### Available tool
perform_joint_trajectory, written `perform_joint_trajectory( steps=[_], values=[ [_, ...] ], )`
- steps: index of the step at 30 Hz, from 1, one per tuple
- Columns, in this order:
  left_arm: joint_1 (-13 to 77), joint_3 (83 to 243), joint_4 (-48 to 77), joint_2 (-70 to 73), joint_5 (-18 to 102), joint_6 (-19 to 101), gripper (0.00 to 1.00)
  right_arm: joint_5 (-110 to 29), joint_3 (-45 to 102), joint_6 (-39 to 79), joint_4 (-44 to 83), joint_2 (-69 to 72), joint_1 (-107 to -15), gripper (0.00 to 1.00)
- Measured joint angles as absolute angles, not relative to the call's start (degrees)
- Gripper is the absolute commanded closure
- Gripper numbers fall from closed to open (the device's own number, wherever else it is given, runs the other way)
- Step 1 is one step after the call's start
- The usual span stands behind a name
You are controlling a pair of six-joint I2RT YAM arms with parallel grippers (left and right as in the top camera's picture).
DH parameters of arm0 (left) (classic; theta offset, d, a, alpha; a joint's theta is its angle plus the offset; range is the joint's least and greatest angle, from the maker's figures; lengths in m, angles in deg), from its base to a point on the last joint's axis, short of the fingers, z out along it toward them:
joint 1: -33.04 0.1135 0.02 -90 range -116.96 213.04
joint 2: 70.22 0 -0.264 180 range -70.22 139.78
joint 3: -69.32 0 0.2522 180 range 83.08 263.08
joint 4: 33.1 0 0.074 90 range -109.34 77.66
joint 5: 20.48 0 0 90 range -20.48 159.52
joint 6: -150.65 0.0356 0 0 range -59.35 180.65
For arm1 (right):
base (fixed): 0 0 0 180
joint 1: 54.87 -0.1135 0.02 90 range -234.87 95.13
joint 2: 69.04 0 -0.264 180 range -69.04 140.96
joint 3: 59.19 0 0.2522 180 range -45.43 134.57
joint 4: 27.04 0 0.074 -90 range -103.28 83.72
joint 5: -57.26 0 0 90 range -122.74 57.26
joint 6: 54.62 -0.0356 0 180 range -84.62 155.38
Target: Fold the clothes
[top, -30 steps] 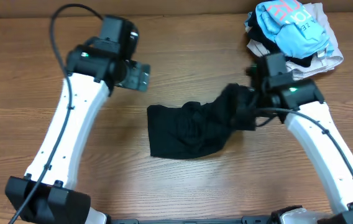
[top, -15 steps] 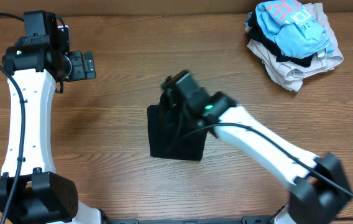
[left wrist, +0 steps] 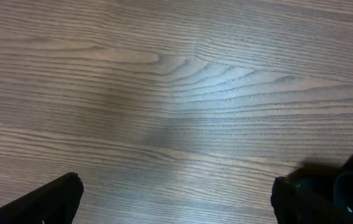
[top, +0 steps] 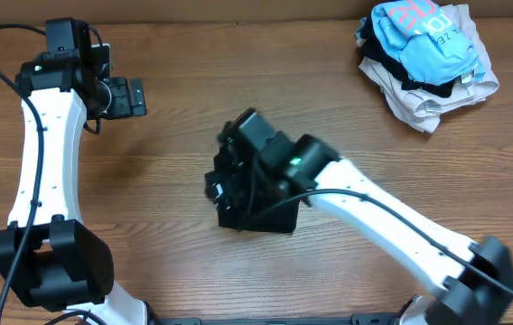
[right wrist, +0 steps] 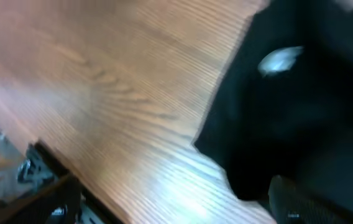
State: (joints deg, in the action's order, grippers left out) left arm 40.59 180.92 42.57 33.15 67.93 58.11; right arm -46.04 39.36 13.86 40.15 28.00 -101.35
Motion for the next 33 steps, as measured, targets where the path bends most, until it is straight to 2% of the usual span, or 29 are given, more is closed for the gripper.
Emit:
perform_joint_trajectory(
  steps=[5,7,9,10,12,17,23,30,33],
  values=[
    [40.6,180.9,42.0,33.6,67.5,58.1,0.0,-40.7,40.2,12.5,42.6,24.6,-97.2,0.1],
    [40.6,180.9,42.0,33.6,67.3,58.1,0.0,-39.6,39.1,12.1,41.1,25.4,-96.8,0.18],
    [40.6,180.9,41.9,33.6,67.1,58.1,0.0,-38.4,37.4,11.0,38.8,27.8,-97.0,0.46],
    [40.6,180.9,41.9,33.6,67.1,58.1,0.0,-38.1,36.9,10.3,37.9,29.2,-97.0,0.68],
    [40.6,180.9,41.9,33.6,67.1,58.1,0.0,-37.4,36.3,9.2,35.5,32.1,-97.0,0.96],
    [40.6,180.9,41.9,33.6,67.1,58.1,0.0,-37.3,35.9,6.7,32.8,39.7,-97.1,0.96],
    [40.6,180.9,41.9,33.6,67.1,58.1,0.0,-43.4,35.8,4.9,28.9,47.6,-98.9,0.96],
    [40.6,180.9,41.9,33.6,67.1,58.1,0.0,-48.9,35.5,4.2,26.8,48.4,-99.5,0.96],
    [40.6,180.9,41.9,33.6,67.1,58.1,0.0,-50.8,35.7,4.7,27.3,48.4,-99.5,0.9]
  ],
)
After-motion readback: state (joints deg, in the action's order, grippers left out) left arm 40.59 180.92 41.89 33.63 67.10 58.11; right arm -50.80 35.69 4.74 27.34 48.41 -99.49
